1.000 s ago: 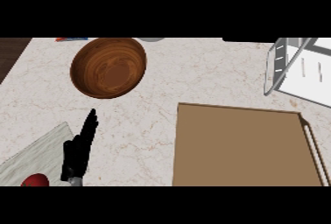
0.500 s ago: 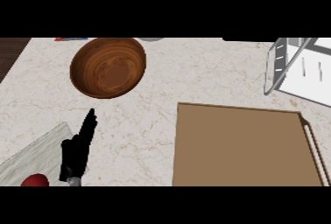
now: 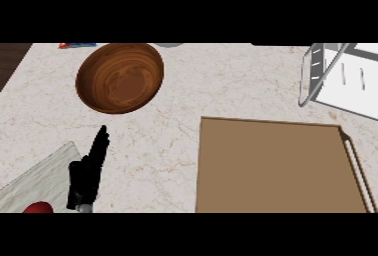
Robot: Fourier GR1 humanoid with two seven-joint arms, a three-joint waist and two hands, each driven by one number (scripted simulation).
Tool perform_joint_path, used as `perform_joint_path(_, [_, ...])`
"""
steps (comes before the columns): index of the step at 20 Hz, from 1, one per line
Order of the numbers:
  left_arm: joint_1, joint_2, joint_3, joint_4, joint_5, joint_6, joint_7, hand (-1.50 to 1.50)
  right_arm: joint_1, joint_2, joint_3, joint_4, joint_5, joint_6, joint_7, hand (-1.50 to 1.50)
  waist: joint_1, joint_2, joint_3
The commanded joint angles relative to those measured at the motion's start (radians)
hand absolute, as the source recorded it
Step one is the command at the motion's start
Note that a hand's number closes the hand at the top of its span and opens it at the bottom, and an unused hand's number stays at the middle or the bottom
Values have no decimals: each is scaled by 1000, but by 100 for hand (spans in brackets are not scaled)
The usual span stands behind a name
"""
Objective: Pick the can from the tray and place it in the tiered basket
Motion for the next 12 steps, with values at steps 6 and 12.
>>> perform_joint_path(6, [50, -9, 12, 9, 12, 5, -17, 0, 224, -190, -92, 68, -82, 215, -59, -150, -40, -1, 6])
perform_joint_path(12, [29, 3, 32, 0, 17, 11, 13, 0, 336, -213, -114, 85, -106, 366, -118, -150, -63, -4, 11])
